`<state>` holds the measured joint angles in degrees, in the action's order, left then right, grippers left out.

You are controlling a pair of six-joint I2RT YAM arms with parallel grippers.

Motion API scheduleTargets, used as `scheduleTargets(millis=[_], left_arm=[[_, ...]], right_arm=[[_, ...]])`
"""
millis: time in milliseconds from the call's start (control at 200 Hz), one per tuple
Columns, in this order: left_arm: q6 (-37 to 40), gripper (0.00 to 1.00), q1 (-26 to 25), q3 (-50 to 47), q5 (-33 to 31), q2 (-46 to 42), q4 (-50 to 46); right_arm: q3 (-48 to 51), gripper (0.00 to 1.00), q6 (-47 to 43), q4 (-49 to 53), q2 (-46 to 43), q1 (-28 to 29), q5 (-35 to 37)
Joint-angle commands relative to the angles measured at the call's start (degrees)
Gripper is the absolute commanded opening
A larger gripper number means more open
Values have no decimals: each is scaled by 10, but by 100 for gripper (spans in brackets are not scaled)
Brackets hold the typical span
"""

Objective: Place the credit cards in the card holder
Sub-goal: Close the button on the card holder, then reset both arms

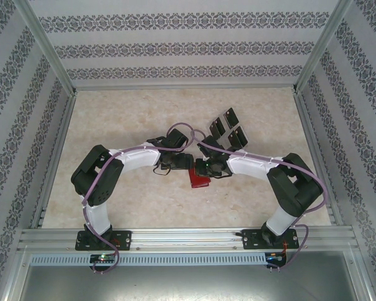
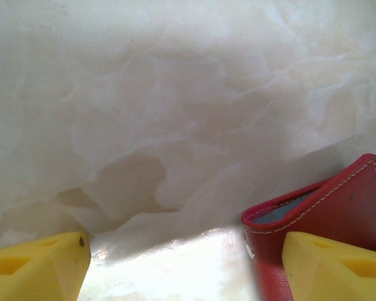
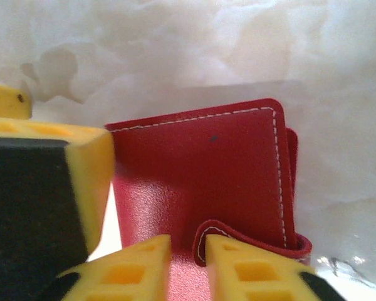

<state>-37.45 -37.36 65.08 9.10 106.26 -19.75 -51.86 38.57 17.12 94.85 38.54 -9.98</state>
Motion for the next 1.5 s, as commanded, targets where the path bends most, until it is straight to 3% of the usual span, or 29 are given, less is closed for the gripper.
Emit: scheduleTargets(millis=[0, 340, 570, 804, 869, 1114, 1359, 1499], left_arm=[[6, 81, -5, 2, 48, 33, 36], [15, 82, -4, 14, 30, 18, 24], [43, 85, 12, 37, -3, -44, 2], [79, 92, 24, -7, -84, -192, 15], [84, 100, 26, -35, -130, -242, 24], [116, 100, 27, -151, -287, -420, 61], [225, 100, 33, -250, -471, -553, 114], [325, 100, 86, -304, -478, -608, 181]], right_arm=[[-13, 33, 0, 22, -8, 1, -37], [-35, 63, 8, 39, -95, -2, -43], [-38, 98, 3, 70, -201, -22, -6], [-33, 98, -28, 109, -298, -71, 73], [-29, 98, -43, 111, -323, -84, 106], [-23, 98, -65, 103, -372, -170, 176], [24, 98, -65, 6, -403, -249, 304], [58, 98, -90, -94, -404, -301, 349]])
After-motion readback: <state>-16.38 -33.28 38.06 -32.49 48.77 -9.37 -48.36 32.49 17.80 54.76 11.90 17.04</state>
